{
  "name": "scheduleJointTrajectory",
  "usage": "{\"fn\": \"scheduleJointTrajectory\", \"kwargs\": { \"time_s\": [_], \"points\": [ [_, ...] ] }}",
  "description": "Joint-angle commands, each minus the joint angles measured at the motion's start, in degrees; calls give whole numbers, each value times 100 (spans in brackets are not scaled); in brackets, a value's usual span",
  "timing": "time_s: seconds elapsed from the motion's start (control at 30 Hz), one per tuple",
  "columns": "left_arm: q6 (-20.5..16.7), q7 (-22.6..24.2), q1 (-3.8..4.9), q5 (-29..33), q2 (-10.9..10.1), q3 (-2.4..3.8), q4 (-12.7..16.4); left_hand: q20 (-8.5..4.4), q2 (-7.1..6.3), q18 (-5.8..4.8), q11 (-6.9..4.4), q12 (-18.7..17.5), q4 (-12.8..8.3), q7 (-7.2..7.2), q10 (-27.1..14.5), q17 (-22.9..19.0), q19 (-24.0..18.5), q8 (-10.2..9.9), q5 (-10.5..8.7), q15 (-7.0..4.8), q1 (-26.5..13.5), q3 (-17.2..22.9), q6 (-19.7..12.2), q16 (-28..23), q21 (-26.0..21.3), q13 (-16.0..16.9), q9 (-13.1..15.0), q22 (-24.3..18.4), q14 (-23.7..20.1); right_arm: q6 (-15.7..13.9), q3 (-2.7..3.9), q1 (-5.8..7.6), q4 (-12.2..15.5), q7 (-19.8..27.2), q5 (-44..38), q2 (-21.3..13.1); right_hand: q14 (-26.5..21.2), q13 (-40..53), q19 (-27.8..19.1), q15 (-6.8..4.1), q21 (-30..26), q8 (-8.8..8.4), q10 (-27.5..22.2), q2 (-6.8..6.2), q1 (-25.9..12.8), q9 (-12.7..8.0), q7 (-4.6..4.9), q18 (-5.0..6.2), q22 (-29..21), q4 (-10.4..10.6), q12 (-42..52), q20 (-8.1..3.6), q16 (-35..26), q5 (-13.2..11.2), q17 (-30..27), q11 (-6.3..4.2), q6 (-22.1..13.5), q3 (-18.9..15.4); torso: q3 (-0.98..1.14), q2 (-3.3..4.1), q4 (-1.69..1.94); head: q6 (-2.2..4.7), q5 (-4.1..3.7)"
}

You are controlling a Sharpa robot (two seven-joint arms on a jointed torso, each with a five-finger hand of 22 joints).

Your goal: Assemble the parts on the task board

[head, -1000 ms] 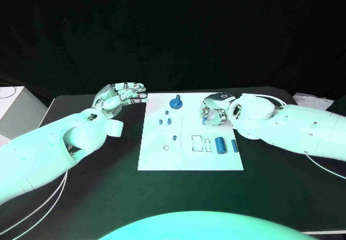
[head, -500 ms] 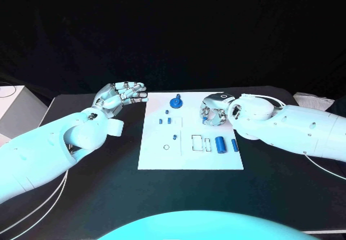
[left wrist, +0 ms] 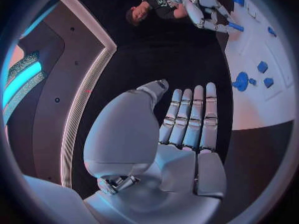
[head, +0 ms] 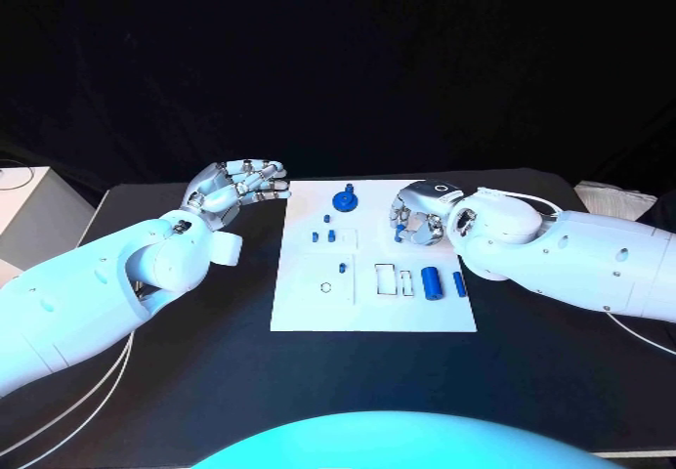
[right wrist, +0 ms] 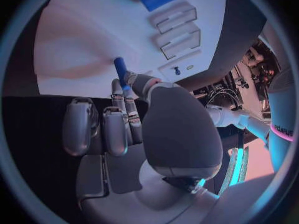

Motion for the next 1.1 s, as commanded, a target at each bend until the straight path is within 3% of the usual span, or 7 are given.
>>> {"fn": "scheduleJointTrajectory", "kwargs": {
  "time_s": [0.03, 0.4, 0.57, 0.73, 0.8, 0.93, 1.1],
  "points": [
    [95, 57, -2, 28, 12, 3, -2, 18, -20, 62, 0, 20, -3, 4, -47, 5, 34, 37, -3, -5, 57, -32, -25, -27, -18, 5, -10, -5, -42, -422, 37, 38, 213, -122, -117, -83, 227, 187, 283, -44, 35, 26, 252, 186, 111, 5, 0, -101, 648, -132, 50, -58, 24, -23, 10, -218, 58, 169, 2, -1, -8, 11, 11],
    [96, 57, -2, 28, 30, 3, -18, 18, -20, 62, 0, 20, -3, 4, -47, 5, 34, 37, -3, -5, 57, -32, -25, -27, -18, 5, -10, -5, -42, -561, 147, 162, 1057, -179, 136, -327, 231, 197, 292, -45, 88, 37, 268, 173, 90, 16, -1, -110, 674, -146, 53, -58, 33, -29, 26, -221, 73, 185, 1, 1, 0, 3, 38],
    [97, 57, -2, 30, 36, 3, -17, 17, -12, 61, -1, 26, 2, 2, -49, 10, 41, 43, -3, -5, 65, -36, -21, -27, -26, 5, -11, -11, -44, -598, 124, 101, 1301, -110, 151, -189, 229, 200, 290, -46, 74, 38, 269, 171, 85, 18, 0, -108, 669, -151, 51, -59, 26, -20, 12, -220, 73, 194, 2, 0, -10, -4, 76],
    [94, 56, -2, 31, 31, 3, -8, 17, -12, 61, -1, 26, 2, 2, -49, 10, 41, 43, -3, -5, 65, -36, -21, -27, -26, 5, -11, -11, -44, -698, 51, -8, 1355, -22, 7, 65, 228, 202, 290, -46, 72, 37, 268, 170, 81, 20, 1, -107, 669, -157, 48, -59, 26, -9, 10, -219, 70, 204, -1, 3, -6, -5, 100],
    [95, 57, -2, 31, 32, 3, -7, 17, -12, 61, -1, 26, 2, 2, -49, 10, 41, 43, -3, -5, 65, -36, -21, -27, -26, 5, -11, -11, -44, -727, 30, -74, 1354, -4, -63, 161, 228, 202, 290, -46, 72, 37, 268, 170, 81, 20, 1, -107, 669, -157, 48, -59, 26, -9, 10, -219, 70, 204, -8, 2, 11, -12, 111],
    [91, 56, -2, 31, 23, 3, -3, 17, -12, 61, -1, 26, 2, 2, -49, 10, 41, 43, -3, -5, 65, -36, -21, -27, -26, 5, -11, -11, -44, -769, 4, -185, 1327, 6, -180, 302, 225, 204, 287, -45, 61, 36, 265, 169, 78, 21, 2, -105, 665, -165, 43, -59, 18, -1, -5, -218, 67, 215, -17, -3, 40, -36, 129],
    [84, 56, -2, 33, 11, 3, -1, 17, -12, 61, -1, 26, 2, 2, -49, 10, 41, 43, -3, -5, 65, -36, -21, -27, -26, 5, -11, -11, -44, -781, -17, -316, 1272, 2, -264, 455, 225, 207, 287, -44, 61, 35, 264, 166, 73, 24, 4, -106, 667, -174, 39, -59, 18, 15, -5, -216, 64, 227, -21, -3, 40, -68, 170]
  ]
}}
